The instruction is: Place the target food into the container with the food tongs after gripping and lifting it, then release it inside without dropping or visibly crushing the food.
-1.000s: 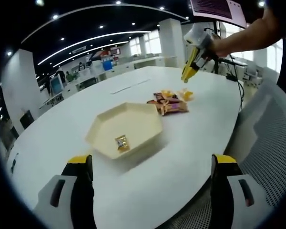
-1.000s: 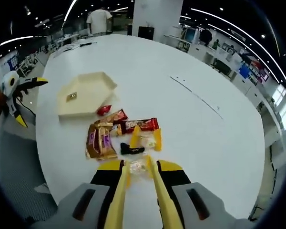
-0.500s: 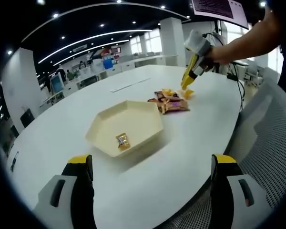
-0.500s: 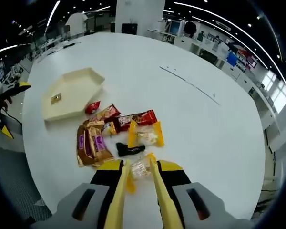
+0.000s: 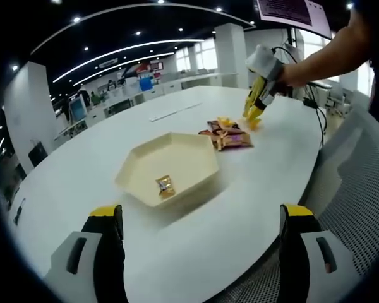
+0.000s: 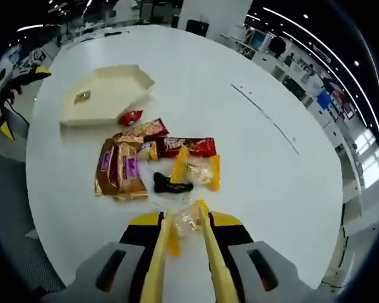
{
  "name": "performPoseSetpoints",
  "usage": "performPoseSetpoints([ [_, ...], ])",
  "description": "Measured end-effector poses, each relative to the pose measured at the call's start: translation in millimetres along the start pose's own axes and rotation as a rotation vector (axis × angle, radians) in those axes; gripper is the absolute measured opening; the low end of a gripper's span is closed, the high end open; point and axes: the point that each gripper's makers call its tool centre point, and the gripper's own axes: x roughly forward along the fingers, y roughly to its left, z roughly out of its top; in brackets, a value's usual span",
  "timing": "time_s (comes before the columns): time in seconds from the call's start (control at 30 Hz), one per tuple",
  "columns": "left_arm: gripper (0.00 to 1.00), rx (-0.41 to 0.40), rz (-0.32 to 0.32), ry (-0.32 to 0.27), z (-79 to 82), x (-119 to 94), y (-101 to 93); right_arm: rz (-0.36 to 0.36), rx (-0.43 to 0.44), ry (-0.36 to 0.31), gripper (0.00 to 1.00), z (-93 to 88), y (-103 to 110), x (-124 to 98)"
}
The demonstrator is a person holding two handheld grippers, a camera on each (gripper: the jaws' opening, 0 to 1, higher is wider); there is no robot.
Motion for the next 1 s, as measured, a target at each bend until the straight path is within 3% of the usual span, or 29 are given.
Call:
performPoseSetpoints([
  [0.03,0.99,-0.002,-0.002,0.001,-0.1,0.1,-0.3,0.034,-0.028,-0.02,0.27,2.5,4.3,-0.3],
  [0.17,0.99,-0.002,-0.003,0.002,-0.3,0.4,-0.8,0.033,-0.017,-0.006,0.27,-2.5,-0.1,-6.2],
  [0.4,0.99,0.0,-0.004,0.003,-0.5,0.6,-0.9,0.02,0.088,-0.022,0.27,-4.7,1.0,-11.1],
  [0.7,0.98,0.001,-0.006,0.006,-1.6,0.7,-0.8,-0.005,0.379,-0.029,0.27,-20.9,-13.8,-21.0],
  [0.87,0.98,0.0,-0.003,0.01,-2.9,0.6,0.0,0.015,0.44,-0.027,0.27,-26.5,-13.8,-16.5],
  [1.0,0.98,-0.003,-0.002,0.014,-3.7,0.7,0.6,0.033,0.43,-0.023,0.27,-26.5,-11.2,-14.3],
])
